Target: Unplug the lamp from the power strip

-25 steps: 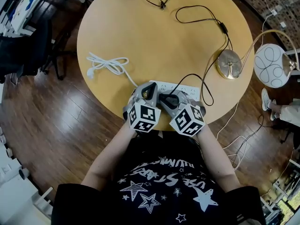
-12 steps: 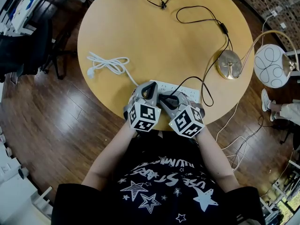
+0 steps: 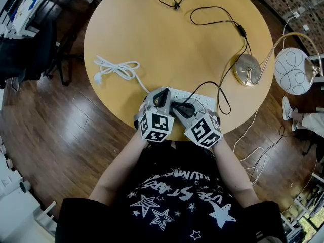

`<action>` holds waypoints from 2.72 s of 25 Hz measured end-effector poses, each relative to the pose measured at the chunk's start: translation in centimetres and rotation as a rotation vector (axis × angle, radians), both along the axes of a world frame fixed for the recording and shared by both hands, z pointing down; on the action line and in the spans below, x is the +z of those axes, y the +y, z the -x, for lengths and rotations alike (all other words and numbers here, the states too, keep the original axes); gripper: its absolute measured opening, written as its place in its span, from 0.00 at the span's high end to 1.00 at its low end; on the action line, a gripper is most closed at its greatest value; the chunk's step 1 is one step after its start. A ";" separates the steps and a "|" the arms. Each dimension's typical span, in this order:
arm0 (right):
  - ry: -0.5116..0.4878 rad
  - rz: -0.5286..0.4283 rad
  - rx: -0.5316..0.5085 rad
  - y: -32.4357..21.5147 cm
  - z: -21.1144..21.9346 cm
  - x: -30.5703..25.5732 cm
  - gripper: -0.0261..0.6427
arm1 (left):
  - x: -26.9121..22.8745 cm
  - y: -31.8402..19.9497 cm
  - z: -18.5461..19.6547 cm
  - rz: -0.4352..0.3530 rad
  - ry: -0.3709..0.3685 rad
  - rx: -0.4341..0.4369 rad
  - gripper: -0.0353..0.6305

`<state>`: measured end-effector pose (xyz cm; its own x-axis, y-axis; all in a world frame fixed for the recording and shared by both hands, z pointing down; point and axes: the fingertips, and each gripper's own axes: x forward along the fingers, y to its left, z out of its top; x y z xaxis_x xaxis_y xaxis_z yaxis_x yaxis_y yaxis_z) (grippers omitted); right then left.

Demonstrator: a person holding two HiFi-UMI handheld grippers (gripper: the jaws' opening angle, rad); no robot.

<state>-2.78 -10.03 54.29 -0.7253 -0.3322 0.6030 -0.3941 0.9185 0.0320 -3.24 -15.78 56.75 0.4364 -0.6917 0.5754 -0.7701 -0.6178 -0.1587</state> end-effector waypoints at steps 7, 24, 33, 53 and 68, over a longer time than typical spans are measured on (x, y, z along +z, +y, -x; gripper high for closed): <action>-0.177 0.020 0.113 -1.3 -0.7 -2.1 0.88 | 0.0 0.4 -0.1 0.001 0.008 -0.001 0.94; -0.125 0.003 0.141 -1.9 -3.0 -2.8 0.88 | 0.5 0.2 0.0 -0.008 0.004 -0.013 0.94; -0.211 -0.075 0.203 -2.1 -4.8 -8.1 0.88 | -7.4 -2.0 -0.2 -0.211 0.145 -0.048 0.94; -0.456 -0.267 0.232 -1.4 -5.6 -20.4 0.88 | -22.3 2.2 -0.4 -0.404 0.361 0.016 0.94; -0.433 -0.228 0.251 -1.9 -6.0 -17.9 0.88 | -20.5 2.3 -1.4 -0.377 0.348 0.011 0.94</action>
<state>3.27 -11.95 36.38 -0.7728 -0.6144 0.1589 -0.6216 0.7833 0.0057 -1.85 -13.45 36.28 0.5659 -0.8176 0.1059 -0.8109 -0.5752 -0.1079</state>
